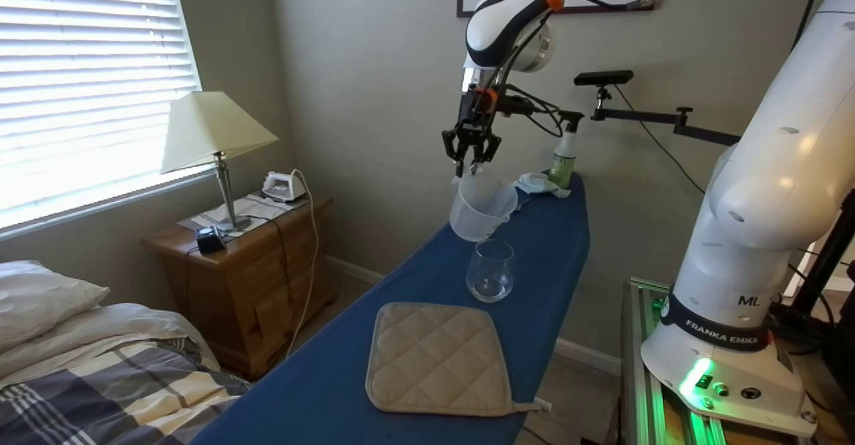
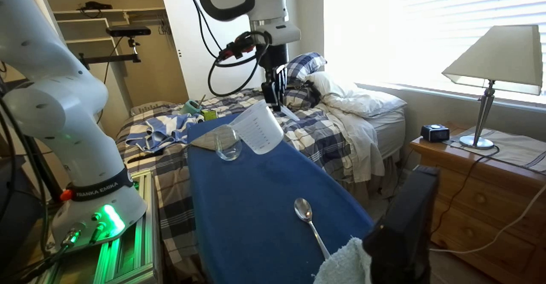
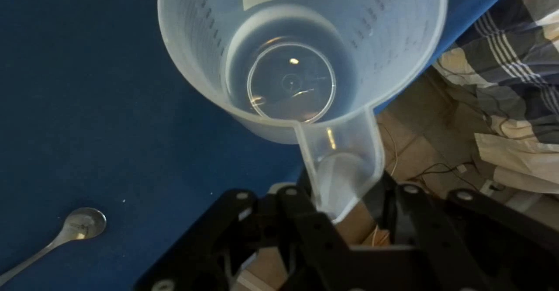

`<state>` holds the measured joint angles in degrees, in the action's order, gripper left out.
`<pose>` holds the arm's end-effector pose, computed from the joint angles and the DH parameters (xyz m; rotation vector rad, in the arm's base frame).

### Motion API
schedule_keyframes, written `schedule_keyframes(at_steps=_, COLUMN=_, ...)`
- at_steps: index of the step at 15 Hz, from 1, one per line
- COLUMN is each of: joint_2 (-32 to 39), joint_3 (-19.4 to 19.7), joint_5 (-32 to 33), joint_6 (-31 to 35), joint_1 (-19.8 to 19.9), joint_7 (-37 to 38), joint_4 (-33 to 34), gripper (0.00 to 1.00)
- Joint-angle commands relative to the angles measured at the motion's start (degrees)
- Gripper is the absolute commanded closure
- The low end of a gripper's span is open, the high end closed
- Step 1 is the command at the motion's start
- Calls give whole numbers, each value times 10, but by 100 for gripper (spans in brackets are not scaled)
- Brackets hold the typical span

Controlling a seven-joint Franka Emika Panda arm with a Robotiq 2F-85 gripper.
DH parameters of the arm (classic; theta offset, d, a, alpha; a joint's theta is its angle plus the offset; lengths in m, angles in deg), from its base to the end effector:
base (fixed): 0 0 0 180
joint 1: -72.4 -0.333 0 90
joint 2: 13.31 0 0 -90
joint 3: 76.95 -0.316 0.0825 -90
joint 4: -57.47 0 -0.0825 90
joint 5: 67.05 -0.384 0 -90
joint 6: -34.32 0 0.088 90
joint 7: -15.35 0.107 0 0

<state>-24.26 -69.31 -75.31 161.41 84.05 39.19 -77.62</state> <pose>0.4532 -0.1545 0.4089 -2.7392 1.2154 -0.0643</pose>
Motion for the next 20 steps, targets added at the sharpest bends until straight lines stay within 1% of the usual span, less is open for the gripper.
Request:
schedule_keyframes(at_steps=1, joint_2=-27, joint_3=-13, joint_5=10, joint_6=44, joint_1=-3, joint_7=37, joint_4=-22, gripper=93)
schedule_keyframes(at_steps=5, joint_2=-35, joint_3=-29, joint_5=7, joint_6=43, joint_1=-6, joint_7=72, joint_4=-34, gripper=93)
schedule_keyframes(at_steps=9, joint_2=-62, joint_3=-46, joint_5=10, joint_6=49, joint_1=-12, joint_7=91, joint_4=-58, gripper=93)
schedule_keyframes(at_steps=20, joint_2=-134, joint_3=-96, joint_5=51, joint_6=138, joint_1=-7, joint_7=91, joint_4=-127, gripper=93)
